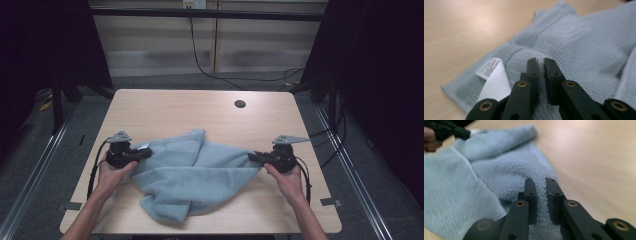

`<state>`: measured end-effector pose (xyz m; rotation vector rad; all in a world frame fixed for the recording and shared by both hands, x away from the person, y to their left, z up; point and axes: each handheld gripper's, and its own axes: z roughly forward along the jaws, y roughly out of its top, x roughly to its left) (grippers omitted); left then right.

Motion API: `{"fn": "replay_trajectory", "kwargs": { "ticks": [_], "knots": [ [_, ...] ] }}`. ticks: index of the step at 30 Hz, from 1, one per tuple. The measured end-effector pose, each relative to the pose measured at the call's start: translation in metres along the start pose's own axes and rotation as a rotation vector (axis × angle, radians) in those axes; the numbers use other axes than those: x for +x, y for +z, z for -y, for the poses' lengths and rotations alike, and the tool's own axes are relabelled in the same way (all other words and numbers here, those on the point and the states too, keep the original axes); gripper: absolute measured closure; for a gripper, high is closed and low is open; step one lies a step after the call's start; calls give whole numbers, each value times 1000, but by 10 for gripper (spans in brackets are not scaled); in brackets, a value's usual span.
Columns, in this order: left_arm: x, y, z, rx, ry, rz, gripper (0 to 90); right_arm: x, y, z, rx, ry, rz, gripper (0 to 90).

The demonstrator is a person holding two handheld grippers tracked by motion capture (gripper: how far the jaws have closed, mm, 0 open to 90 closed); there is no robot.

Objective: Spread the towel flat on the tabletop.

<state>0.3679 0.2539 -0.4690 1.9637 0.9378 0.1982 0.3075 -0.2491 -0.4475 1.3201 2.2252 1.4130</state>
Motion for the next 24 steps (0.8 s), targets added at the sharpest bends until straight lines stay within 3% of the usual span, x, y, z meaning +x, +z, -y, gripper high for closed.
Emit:
{"fn": "replay_trajectory", "kwargs": {
  "ticks": [1, 5, 6, 7, 9, 10, 11, 12, 16, 19, 21, 24],
  "knots": [
    [3, -9, -10, -20, 4, -27, 834, -3, -4, -10, -13, -4, 10, 810],
    [9, -32, -33, -123, -20, -48, 836, -7, -19, -43, -70, -18, 45, 810],
    [9, -32, -33, -123, -20, -48, 836, -8, -24, -52, -86, -23, 59, 810],
    [11, -45, -46, -176, -29, -71, 837, -11, -30, -63, -111, -22, 82, 810],
    [13, -52, -53, -198, -33, -80, 839, -13, -33, -69, -124, -24, 89, 810],
    [14, -64, -65, -237, -34, -113, 840, -17, -44, -90, -162, -24, 133, 811],
    [14, -64, -65, -237, -34, -113, 841, -17, -44, -90, -162, -24, 133, 811],
    [15, -74, -77, -272, -38, -134, 841, -19, -55, -109, -205, -25, 160, 812],
    [13, -89, -88, -341, -54, -169, 841, -22, -78, -138, -306, -26, 221, 813],
    [7, -90, -74, -307, -39, -179, 841, -21, -93, -133, -360, -17, 231, 813],
    [5, -88, -55, -268, -48, -151, 841, -21, -95, -112, -323, -12, 234, 812],
    [0, -80, -17, -201, -67, -114, 840, -22, -91, -63, -236, 22, 235, 812]
  ]
}}
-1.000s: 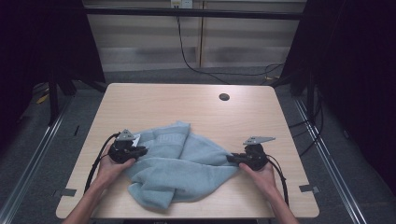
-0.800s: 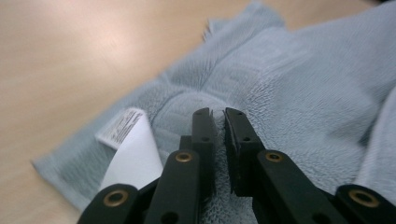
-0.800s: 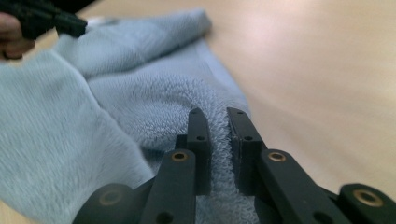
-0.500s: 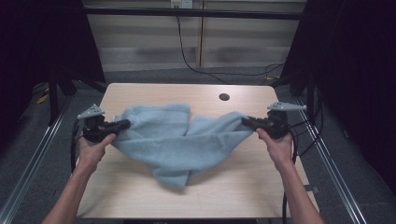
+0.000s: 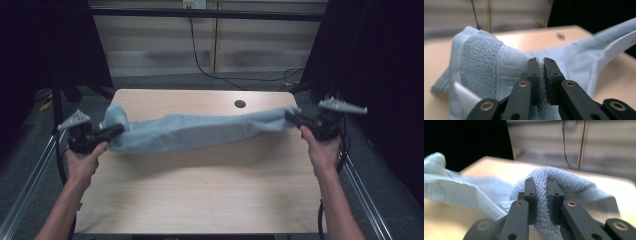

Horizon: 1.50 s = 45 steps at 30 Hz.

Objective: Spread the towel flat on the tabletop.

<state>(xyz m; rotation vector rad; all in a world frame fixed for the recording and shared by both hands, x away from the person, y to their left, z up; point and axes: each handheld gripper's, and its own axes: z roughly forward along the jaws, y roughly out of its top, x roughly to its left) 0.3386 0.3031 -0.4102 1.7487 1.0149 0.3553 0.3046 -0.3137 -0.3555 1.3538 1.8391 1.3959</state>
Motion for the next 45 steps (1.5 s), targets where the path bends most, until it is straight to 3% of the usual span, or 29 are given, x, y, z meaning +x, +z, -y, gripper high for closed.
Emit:
{"fn": "replay_trajectory", "kwargs": {
  "ticks": [2, 5, 9, 13, 14, 16, 18, 20, 24, 25, 26, 27, 30, 32, 34, 35, 36, 40, 41, 43, 45],
  "knots": [
    [-4, 2, 25, 68, -1, 9, 838, -3, -3, 39, 56, 32, -12, 811],
    [-12, 1, 50, 125, -6, 43, 832, -6, -8, 79, 123, 75, -10, 806],
    [-23, -6, 61, 173, 16, 67, 789, 0, -27, 108, 161, 74, 24, 748],
    [-27, -11, 56, 148, 18, 86, 741, 2, -40, 110, 142, 66, 59, 696],
    [-30, -10, 50, 132, 29, 73, 710, 5, -43, 107, 123, 49, 113, 631],
    [-32, -7, 43, 112, 29, 91, 695, 6, -43, 105, 107, 52, 92, 628],
    [-34, -4, 36, 96, 43, 87, 664, 12, -37, 102, 117, 33, 117, 602],
    [-35, 4, 29, 98, 41, 101, 660, 15, -30, 100, 113, 49, 46, 609],
    [-37, 30, 23, 142, 63, 136, 653, 27, -2, 110, 184, 19, -16, 619],
    [-36, 40, 24, 175, 75, 144, 653, 31, 6, 115, 214, 13, -25, 620],
    [-36, 40, 24, 175, 75, 144, 654, 35, 14, 121, 244, 8, -40, 624],
    [-35, 62, 30, 226, 102, 129, 657, 39, 21, 127, 278, 5, -46, 624],
    [-30, 88, 43, 313, 127, 105, 668, 44, 40, 142, 367, -49, -19, 601],
    [-29, 95, 52, 352, 140, 94, 675, 41, 47, 146, 400, -56, 0, 582],
    [-29, 97, 60, 398, 172, 91, 677, 38, 50, 147, 403, -62, -11, 580],
    [-29, 96, 62, 377, 185, 88, 676, 36, 51, 146, 401, -59, -13, 580],
    [-30, 94, 64, 373, 170, 94, 675, 35, 52, 145, 400, -56, -12, 581],
    [-36, 86, 69, 374, 181, 97, 668, 25, 61, 141, 387, -66, -4, 581],
    [-39, 83, 71, 371, 177, 98, 667, 21, 64, 140, 385, -52, -3, 582],
    [-49, 78, 75, 387, 221, 104, 654, 15, 71, 137, 379, -40, 7, 580],
    [-58, 72, 80, 380, 212, 112, 644, 10, 78, 133, 377, -40, 12, 575]
  ]
}}
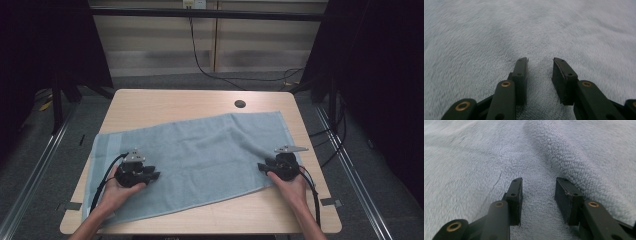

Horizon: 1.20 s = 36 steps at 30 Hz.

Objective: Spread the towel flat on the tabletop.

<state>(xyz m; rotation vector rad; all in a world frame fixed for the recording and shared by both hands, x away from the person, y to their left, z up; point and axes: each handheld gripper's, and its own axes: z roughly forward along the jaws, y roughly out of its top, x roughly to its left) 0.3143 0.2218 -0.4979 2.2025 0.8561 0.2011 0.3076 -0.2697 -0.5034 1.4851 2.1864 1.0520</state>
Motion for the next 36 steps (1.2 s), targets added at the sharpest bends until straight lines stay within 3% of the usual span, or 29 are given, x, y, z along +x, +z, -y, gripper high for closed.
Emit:
{"fn": "replay_trajectory", "kwargs": {
  "ticks": [8, 13, 15, 17, 20, 23, 27, 31, 32, 33, 36],
  "knots": [
    [-26, -6, 9, 5, 10, 35, 592, -10, 28, -25, -20, 23, -6, 546],
    [-20, 4, -2, 10, -41, 67, 582, -14, 41, -39, -17, 10, 13, 519],
    [-22, 10, -8, 11, -38, 58, 581, -17, 47, -44, -29, 17, 16, 506],
    [-23, 16, -14, 11, -21, 55, 581, -20, 52, -46, -48, 42, 11, 482],
    [-20, 25, -22, 4, -61, 72, 583, -18, 52, -51, -51, 66, 4, 419],
    [-25, 32, -29, 11, -45, 62, 582, 5, 44, -52, -58, 8, -70, 408],
    [-30, 37, -32, 5, -58, 76, 583, 55, 35, -40, -32, -61, -227, 417],
    [-36, 40, -35, 4, -47, 61, 582, 108, 39, -26, 13, -129, -360, 408],
    [-36, 40, -35, 4, -47, 61, 582, 108, 39, -26, 13, -129, -360, 408],
    [-37, 42, -35, 0, -43, 61, 582, 131, 42, -24, 20, -163, -412, 398],
    [-36, 44, -36, -16, -54, 70, 583, 154, 46, -25, 4, -183, -503, 382]
  ]
}}
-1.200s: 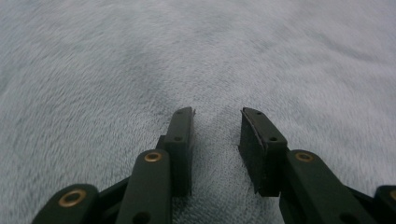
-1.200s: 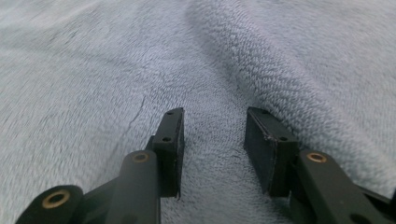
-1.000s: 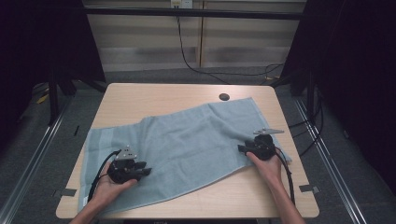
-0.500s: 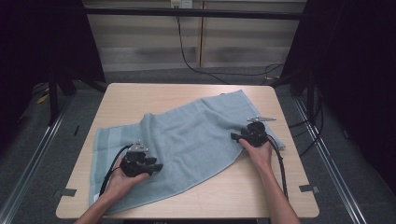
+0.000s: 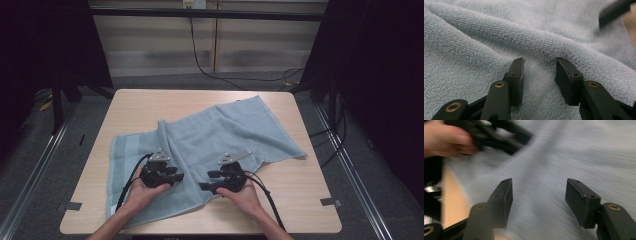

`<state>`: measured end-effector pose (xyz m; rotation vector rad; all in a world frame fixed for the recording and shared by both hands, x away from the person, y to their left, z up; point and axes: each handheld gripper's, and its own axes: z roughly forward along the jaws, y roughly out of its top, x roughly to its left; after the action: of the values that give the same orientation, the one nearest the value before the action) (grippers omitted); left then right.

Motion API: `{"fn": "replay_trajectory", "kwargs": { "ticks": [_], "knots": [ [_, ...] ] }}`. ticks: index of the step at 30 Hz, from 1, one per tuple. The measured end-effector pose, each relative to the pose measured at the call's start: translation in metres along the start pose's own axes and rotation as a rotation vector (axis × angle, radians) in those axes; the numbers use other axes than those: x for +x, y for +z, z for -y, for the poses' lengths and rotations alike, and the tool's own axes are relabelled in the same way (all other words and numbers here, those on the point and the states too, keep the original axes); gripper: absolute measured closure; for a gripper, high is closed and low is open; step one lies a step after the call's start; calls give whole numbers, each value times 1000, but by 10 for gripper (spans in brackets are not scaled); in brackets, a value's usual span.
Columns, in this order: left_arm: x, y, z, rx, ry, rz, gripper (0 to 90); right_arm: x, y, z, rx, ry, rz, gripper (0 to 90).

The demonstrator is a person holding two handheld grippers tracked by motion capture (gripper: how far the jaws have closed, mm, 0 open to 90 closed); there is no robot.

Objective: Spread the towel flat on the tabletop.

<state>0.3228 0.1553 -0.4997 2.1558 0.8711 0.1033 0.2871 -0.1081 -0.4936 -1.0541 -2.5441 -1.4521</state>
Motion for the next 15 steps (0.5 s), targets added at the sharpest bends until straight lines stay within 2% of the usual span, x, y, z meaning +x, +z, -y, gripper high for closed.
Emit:
{"fn": "replay_trajectory", "kwargs": {
  "ticks": [1, 3, 4, 5, 6, 7, 8, 9, 11, 12, 14, 15],
  "knots": [
    [0, 1, 0, -3, -1, -2, 583, 5, 5, -2, 3, -12, -20, 376],
    [0, 0, -1, 8, 12, -6, 583, 11, 14, -4, 21, -32, -30, 376],
    [0, 0, -1, 1, -2, 2, 582, 12, 18, -5, 32, -35, -34, 389],
    [1, 0, -1, 1, -14, 8, 581, 14, 22, -4, 38, -38, -37, 471],
    [3, -3, -1, 8, -25, 20, 575, 16, 25, -2, 56, -62, -29, 548],
    [5, -6, -1, 11, -40, 43, 564, 19, 29, 0, 81, -95, 6, 627],
    [7, -9, -2, 14, -41, 56, 546, 20, 30, 3, 94, -117, 24, 758],
    [8, -14, -3, -2, -41, 60, 533, 19, 29, 4, 95, -114, 16, 800],
    [14, -28, -5, -56, -42, 63, 515, 16, 23, 5, 105, -99, 7, 827],
    [18, -35, -6, -83, -66, 71, 515, 15, 19, 6, 112, -99, 13, 831],
    [28, -49, -7, -91, -64, 56, 511, 12, 9, 11, 124, -94, 17, 831],
    [33, -55, -6, -114, -78, 57, 507, 10, 2, 14, 124, -93, 25, 831]
  ]
}}
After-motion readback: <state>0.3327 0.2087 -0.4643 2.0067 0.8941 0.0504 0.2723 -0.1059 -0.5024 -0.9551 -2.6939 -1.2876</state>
